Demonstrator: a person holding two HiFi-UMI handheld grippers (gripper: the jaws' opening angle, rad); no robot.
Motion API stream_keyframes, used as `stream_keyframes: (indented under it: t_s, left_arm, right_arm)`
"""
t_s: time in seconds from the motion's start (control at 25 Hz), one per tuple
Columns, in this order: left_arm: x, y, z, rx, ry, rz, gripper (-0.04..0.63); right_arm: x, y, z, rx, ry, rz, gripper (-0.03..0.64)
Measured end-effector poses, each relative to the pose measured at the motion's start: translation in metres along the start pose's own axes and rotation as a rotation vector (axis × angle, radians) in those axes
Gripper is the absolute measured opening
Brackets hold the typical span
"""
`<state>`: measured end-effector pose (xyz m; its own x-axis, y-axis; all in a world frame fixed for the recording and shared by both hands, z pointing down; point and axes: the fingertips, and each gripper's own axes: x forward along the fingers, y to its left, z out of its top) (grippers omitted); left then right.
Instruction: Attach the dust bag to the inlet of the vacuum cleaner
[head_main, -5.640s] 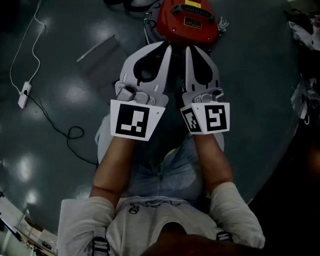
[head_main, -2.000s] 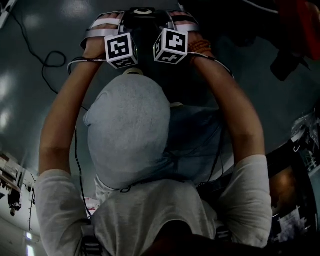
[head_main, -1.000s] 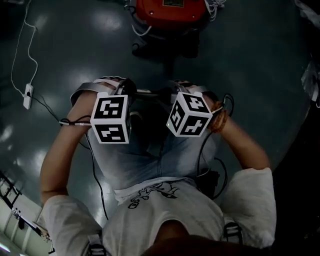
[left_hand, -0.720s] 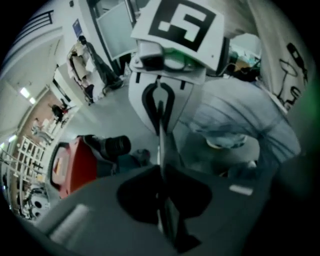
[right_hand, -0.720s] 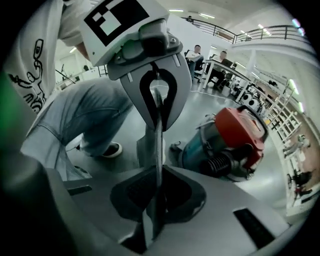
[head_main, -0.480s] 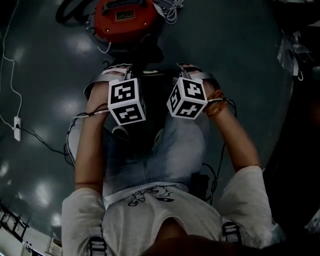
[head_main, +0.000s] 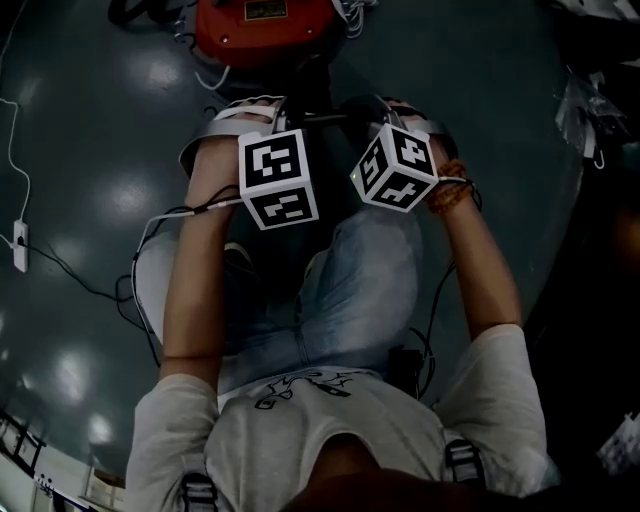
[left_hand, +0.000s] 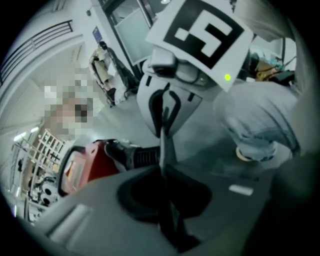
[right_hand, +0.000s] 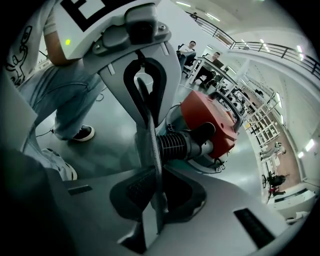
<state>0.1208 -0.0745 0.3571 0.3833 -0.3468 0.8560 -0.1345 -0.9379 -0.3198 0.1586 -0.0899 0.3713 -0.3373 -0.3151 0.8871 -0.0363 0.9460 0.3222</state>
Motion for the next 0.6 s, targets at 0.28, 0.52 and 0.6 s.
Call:
stream_keyframes:
  t_s: [0.28, 0.52, 0.6]
  left_arm:
    - [0.002, 0.011, -0.007, -0.024, -0.035, 0.015, 0.04]
    - [0.001, 0.017, 0.004, 0.046, -0.03, 0.057, 0.044]
    - [0.002, 0.014, 0.001, -0.016, -0.062, 0.017, 0.038]
  right_arm:
    - [0.002, -0.006, 0.006, -0.026, 0.028, 0.012, 0.035]
    - [0.002, -0.006, -0.003, 0.041, 0.01, 0.003, 0.035]
    - [0.003, -0.012, -0.001, -0.021, 0.048, -0.025, 0.037]
